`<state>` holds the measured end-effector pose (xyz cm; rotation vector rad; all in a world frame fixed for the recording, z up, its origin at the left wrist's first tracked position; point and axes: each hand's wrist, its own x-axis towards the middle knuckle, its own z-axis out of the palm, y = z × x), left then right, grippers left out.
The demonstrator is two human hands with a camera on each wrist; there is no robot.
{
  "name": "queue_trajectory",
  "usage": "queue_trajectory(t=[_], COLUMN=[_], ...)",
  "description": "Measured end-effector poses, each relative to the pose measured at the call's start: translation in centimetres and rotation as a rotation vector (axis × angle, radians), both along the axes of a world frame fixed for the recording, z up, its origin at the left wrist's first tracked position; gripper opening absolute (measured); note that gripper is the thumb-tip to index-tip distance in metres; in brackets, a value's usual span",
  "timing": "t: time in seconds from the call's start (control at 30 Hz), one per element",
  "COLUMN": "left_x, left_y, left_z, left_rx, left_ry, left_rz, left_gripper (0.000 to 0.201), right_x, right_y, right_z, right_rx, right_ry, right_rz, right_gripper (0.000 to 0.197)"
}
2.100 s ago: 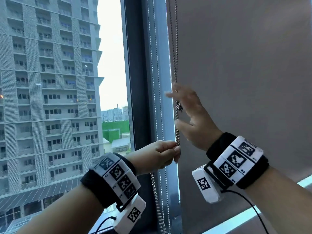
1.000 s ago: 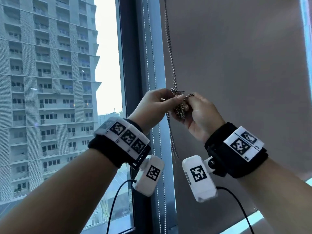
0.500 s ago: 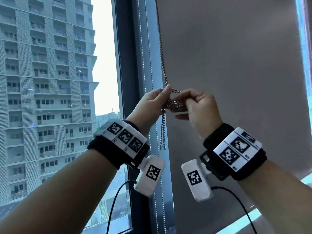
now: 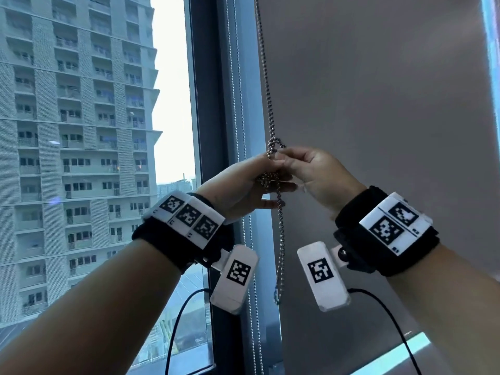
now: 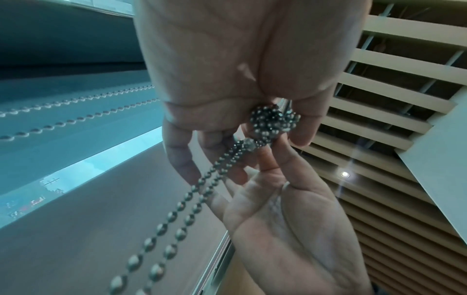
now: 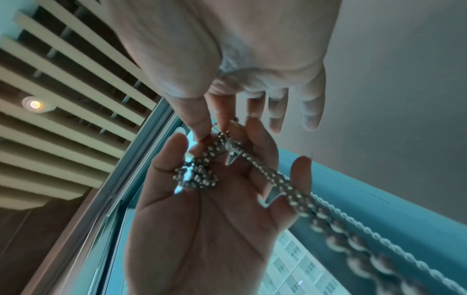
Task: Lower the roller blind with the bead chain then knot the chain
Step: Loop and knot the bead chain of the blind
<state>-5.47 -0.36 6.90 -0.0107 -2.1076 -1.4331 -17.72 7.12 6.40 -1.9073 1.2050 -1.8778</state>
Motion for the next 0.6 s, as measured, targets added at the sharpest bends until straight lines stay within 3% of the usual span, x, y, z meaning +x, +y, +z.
queue_trajectory(t=[0.1, 0.27, 0.43, 0.6], left_x=[0.3, 0.8, 1.2, 1.1], left_y=[-0.1, -0.1, -0.4, -0.8], left_z=[-0.2, -0.7, -0.7, -0.2], left_rx=[-0.036, -0.165, -0.203, -0.371], left_ry=[0.024, 0.056, 0.132, 0.149], left_rz=[0.024, 0.111, 0.226, 0.373], left_gripper=[0.04, 0.042, 0.007, 0.006], right_x=[-0.1, -0.2, -0.4, -0.6], right_y=[0.2, 0.4, -0.1, -0.9], right_z=[0.1, 0.2, -0.2, -0.6], right_rx=[0.069, 0.077, -0.011, -0.047], right_ry=[-0.028, 0.009, -0.09, -0.38], right_rz=[0.069, 0.042, -0.072, 0.247], right_gripper=[0.017, 0.029, 0.025, 0.018])
